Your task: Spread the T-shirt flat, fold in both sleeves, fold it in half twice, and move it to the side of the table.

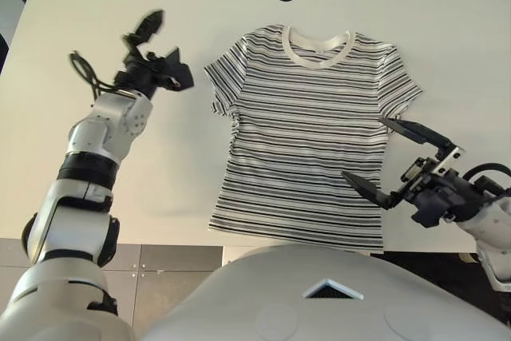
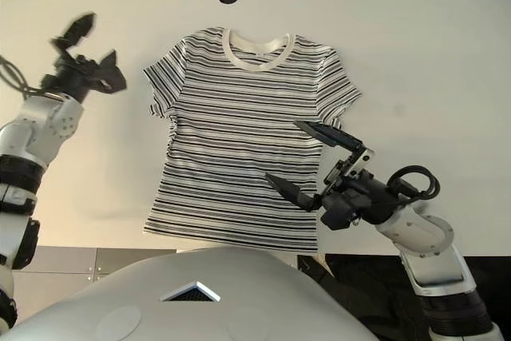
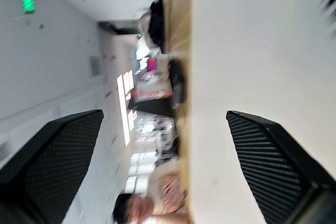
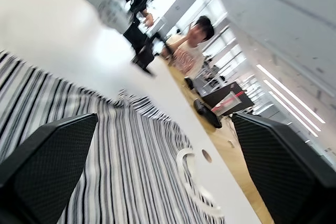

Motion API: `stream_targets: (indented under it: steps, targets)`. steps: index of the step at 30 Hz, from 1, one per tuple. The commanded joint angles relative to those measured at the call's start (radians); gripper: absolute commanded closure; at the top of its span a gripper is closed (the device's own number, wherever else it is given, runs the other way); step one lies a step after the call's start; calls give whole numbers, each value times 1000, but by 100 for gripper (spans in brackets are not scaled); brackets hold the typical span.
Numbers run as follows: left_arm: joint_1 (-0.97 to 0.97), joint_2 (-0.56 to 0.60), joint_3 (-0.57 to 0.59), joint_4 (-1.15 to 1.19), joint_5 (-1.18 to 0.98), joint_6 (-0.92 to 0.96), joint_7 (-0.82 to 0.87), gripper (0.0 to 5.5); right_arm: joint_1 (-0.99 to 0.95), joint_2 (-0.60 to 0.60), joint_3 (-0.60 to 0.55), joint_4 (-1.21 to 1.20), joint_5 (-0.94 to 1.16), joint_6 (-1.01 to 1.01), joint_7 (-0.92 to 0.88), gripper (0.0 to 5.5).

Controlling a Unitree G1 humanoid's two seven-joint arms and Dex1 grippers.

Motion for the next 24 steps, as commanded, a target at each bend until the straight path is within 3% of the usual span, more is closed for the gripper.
stream_targets:
  steps: [1, 6, 13, 20, 24]
  targets:
    - [-140, -57, -106, 199, 68, -52, 12, 113, -39, 51, 1, 43, -52, 27, -14, 78]
    - [-233, -123, -231, 382, 127, -132, 49, 113, -41, 86, 5, 67, -88, 17, -19, 78]
    - [-234, -101, -320, 367, 128, -281, 65, 113, -50, 101, 9, 72, -81, 22, -10, 78]
    - [-235, -92, -355, 385, 135, -233, 48, 113, -51, 113, 16, 94, -84, 17, -10, 78]
    - [-225, -90, -377, 369, 136, -232, 38, 178, -53, 120, 20, 98, -82, 20, -8, 78]
